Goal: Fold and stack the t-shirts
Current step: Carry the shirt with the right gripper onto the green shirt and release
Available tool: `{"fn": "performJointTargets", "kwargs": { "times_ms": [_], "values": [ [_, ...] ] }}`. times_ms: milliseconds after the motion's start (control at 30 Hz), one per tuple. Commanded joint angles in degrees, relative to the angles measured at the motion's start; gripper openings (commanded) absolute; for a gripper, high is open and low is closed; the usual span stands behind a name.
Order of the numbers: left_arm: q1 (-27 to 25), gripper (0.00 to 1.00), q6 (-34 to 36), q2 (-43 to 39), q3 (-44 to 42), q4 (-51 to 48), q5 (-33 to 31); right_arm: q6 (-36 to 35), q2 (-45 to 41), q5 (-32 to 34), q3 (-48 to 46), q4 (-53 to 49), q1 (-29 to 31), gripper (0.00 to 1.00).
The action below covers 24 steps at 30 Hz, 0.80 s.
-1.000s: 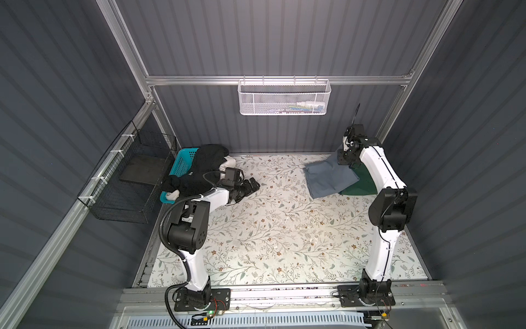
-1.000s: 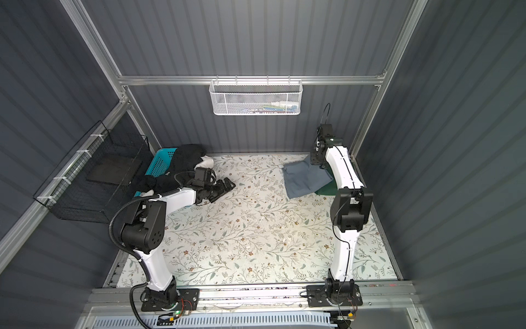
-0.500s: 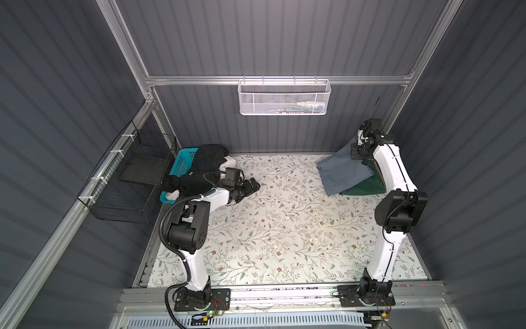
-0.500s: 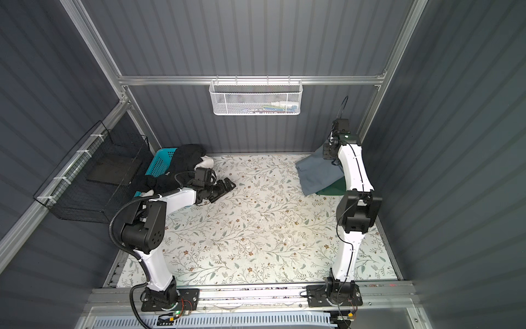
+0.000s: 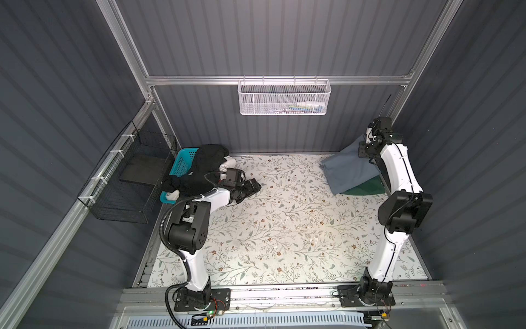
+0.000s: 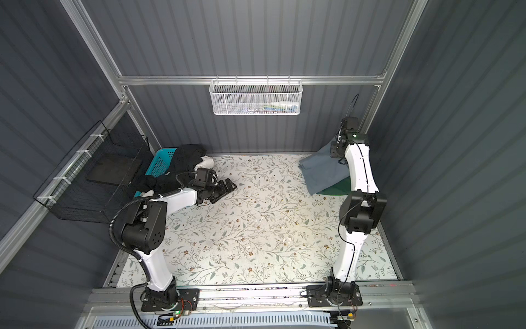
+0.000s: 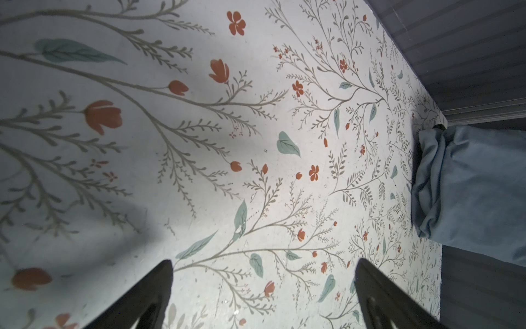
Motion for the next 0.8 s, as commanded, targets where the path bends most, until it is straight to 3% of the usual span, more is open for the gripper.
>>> {"fn": "performJointTargets", "kwargs": {
  "times_ms": [0,767],
  "values": [
    [-0.59,1.00,-0.42,0.58,1.36,-1.53,0.29,-0.31,-1.56,3.05,1.68,0.97,-0.90,0.00],
    [-1.57,1.00,-0.09,0.72,2.14,-2.57,-0.33,4.00,0.93,4.16,-2.46,6.45,-5.98,0.00]
  ]
}}
